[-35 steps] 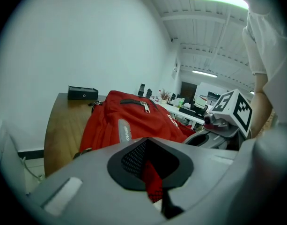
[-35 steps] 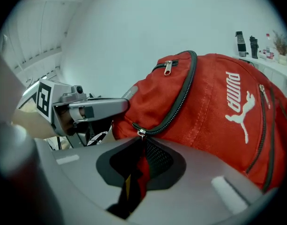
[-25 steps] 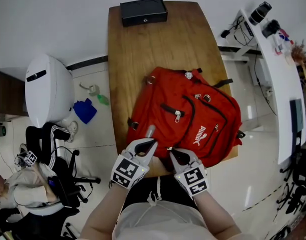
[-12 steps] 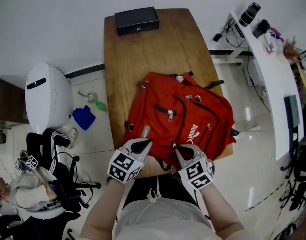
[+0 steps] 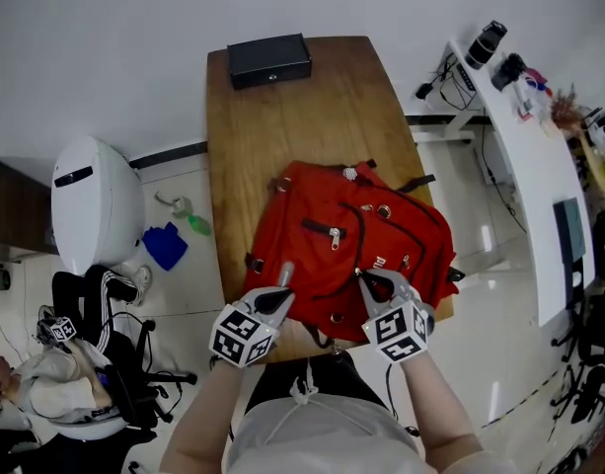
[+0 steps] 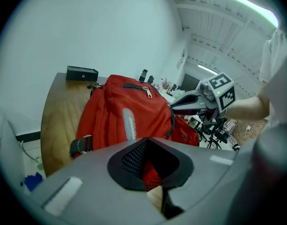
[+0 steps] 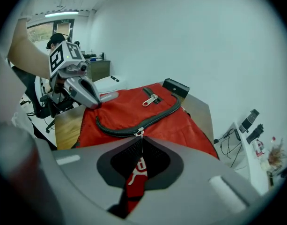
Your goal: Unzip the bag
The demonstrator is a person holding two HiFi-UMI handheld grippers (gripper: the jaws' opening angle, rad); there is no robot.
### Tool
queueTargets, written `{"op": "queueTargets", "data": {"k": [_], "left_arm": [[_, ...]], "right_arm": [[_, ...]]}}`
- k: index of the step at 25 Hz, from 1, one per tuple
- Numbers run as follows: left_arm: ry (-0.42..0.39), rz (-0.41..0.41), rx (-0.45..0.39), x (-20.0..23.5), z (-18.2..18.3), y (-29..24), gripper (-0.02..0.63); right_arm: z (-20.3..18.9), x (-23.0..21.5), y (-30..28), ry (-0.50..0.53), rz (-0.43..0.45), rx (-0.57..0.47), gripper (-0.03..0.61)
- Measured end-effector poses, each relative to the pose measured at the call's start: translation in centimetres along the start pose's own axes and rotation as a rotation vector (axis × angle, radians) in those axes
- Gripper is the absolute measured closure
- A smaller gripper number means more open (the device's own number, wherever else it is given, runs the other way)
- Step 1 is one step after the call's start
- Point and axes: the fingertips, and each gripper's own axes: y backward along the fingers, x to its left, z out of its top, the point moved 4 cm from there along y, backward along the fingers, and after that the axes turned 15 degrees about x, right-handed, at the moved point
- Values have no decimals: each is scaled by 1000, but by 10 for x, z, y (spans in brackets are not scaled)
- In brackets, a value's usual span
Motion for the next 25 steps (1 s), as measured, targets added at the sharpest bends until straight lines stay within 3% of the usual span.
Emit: {"op": "queueTargets", "data": {"k": [6, 13, 25], "left_arm": [[-20, 28, -1, -1, -1, -1, 607], [-74, 98, 5, -4, -2, -3, 607], [-71, 55, 144, -3, 1, -9, 607]], "right_arm": [[14, -29, 3, -33, -17, -27, 564], [29, -53, 4, -165, 20, -99, 564], [48, -92, -14, -159, 9, -147, 561]]}}
